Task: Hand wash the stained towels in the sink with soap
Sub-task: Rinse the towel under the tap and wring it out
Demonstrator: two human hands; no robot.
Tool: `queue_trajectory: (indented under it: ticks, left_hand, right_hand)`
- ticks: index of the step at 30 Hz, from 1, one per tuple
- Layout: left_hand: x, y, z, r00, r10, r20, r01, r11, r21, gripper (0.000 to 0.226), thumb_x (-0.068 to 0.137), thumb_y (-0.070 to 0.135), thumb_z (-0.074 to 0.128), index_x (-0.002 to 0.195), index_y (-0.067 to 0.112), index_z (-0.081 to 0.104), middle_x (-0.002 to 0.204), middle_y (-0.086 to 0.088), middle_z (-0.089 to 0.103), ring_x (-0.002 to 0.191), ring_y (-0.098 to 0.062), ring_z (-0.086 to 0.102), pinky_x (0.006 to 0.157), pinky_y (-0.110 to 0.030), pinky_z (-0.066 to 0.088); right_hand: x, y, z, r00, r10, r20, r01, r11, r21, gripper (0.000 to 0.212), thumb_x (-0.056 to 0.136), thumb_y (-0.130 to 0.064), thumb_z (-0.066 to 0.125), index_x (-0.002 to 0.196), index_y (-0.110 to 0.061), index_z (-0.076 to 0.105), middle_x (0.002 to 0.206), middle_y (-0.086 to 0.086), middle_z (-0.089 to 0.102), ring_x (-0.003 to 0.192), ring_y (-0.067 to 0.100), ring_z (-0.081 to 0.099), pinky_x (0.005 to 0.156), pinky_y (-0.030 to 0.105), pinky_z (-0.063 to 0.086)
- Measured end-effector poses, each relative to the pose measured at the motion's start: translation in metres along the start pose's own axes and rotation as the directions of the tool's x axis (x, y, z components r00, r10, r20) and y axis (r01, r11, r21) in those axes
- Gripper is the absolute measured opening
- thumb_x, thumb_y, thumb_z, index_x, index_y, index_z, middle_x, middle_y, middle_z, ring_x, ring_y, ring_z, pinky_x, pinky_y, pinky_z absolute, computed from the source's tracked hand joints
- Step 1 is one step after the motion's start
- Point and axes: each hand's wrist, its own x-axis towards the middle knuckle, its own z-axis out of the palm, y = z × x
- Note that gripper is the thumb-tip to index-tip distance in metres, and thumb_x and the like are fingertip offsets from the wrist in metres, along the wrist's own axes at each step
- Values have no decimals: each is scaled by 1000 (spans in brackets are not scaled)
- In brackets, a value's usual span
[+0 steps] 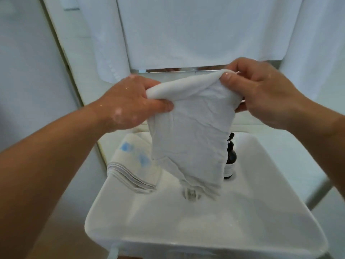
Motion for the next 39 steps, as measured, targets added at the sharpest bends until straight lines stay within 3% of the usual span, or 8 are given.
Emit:
queue_trajectory:
  ticks: [9,14,17,21,24,26,30,39]
  left_hand:
    - [-40,-43,52,865,-142,481,293,922,-254,17,89,13,74,105,18,75,92,-7,77,85,-23,76,71,-39,63]
    - [-50,-76,104,735,-312,602,585,741,-331,17,94,14,69,110,16,71,90,-3,78,80,-20,75,58,-32,59]
    - [-54,-96,144,657,-451,604,669,719,-191,35,92,21,74,125,16,63,108,-5,74,94,-24,73,70,-38,63]
    - [-57,-108,176,740,-434,514,261,889,375,61,92,47,67,142,23,43,129,-5,60,110,-23,62,89,-31,52]
    - [-71,-102,167,757,-217,616,-16,937,350,56,88,67,61,134,36,52,133,6,50,119,-17,52,102,-33,44]
    - [-79,-100,156,677,-104,728,-115,963,245,56,82,73,63,128,41,58,130,14,49,118,-10,49,105,-34,42]
    - [-81,-98,159,620,-58,782,-230,940,252,48,91,55,64,134,36,58,132,15,47,117,-10,48,106,-32,42]
    - [-37,-88,109,842,45,537,-89,994,57,12,96,42,64,93,31,58,90,11,64,84,-9,59,75,-28,48]
  right_hand:
    - [-53,49,28,939,233,252,-233,972,-30,16,100,-30,58,90,-20,66,80,-2,67,72,22,67,63,48,63]
    - [-61,88,60,778,561,283,-565,821,-76,24,102,-28,59,96,-6,68,89,13,68,74,25,67,56,37,60]
    - [-71,116,85,701,655,281,-626,755,-198,19,102,-21,58,104,-5,68,98,12,68,82,26,69,57,34,60]
    - [-87,137,100,692,593,412,-233,724,-649,52,98,-37,60,146,-21,48,140,7,52,127,26,52,102,30,43]
    - [-106,123,90,568,547,615,-66,775,-628,74,85,-64,67,150,-39,40,158,-5,25,144,20,32,115,31,31]
    - [-118,119,83,494,535,685,38,774,-632,78,80,-69,68,148,-42,42,162,-14,11,150,14,17,119,30,24]
    - [-122,128,91,549,418,724,225,760,-609,46,95,-56,56,137,-36,57,141,-11,47,130,14,45,109,35,39]
    - [-48,113,54,724,295,624,-142,948,-283,15,95,-36,68,91,-22,72,83,-2,70,83,19,70,78,41,59]
